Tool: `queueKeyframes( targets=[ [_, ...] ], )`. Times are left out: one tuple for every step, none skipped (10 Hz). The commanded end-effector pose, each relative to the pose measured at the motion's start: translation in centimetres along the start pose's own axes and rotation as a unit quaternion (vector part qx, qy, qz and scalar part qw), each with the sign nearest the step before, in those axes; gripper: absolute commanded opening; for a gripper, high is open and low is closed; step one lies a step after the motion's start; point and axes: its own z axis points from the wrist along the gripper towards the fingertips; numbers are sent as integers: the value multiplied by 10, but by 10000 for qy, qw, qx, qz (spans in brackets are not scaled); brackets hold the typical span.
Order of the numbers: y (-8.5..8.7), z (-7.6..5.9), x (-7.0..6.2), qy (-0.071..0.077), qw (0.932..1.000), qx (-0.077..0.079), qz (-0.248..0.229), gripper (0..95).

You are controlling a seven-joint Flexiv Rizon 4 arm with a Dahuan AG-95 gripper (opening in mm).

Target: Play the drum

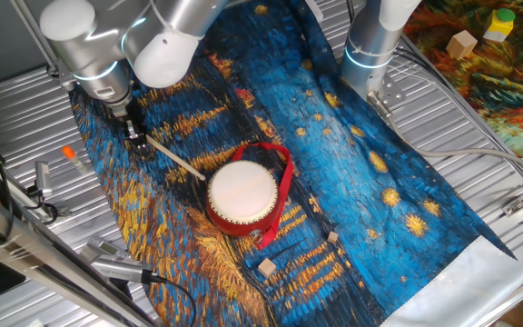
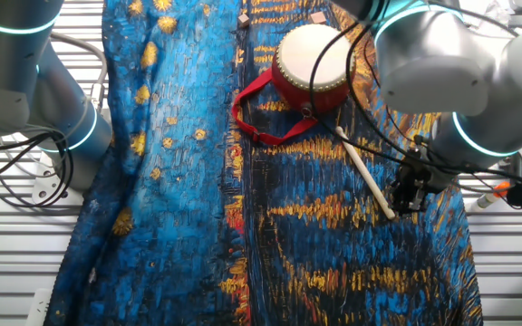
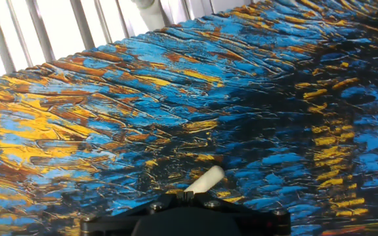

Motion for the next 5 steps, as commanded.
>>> queueKeyframes(
  targets=[
    [-1, 3, -1, 3, 10000, 1, 3, 570],
    [-2, 6, -1, 3, 10000, 4, 10, 380],
    [-3, 8, 0, 0, 10000, 9, 13, 380],
    [-5, 12, 0, -4, 10000, 10, 13, 380],
    [-6, 14, 1, -9, 10000, 10, 12, 380]
  ],
)
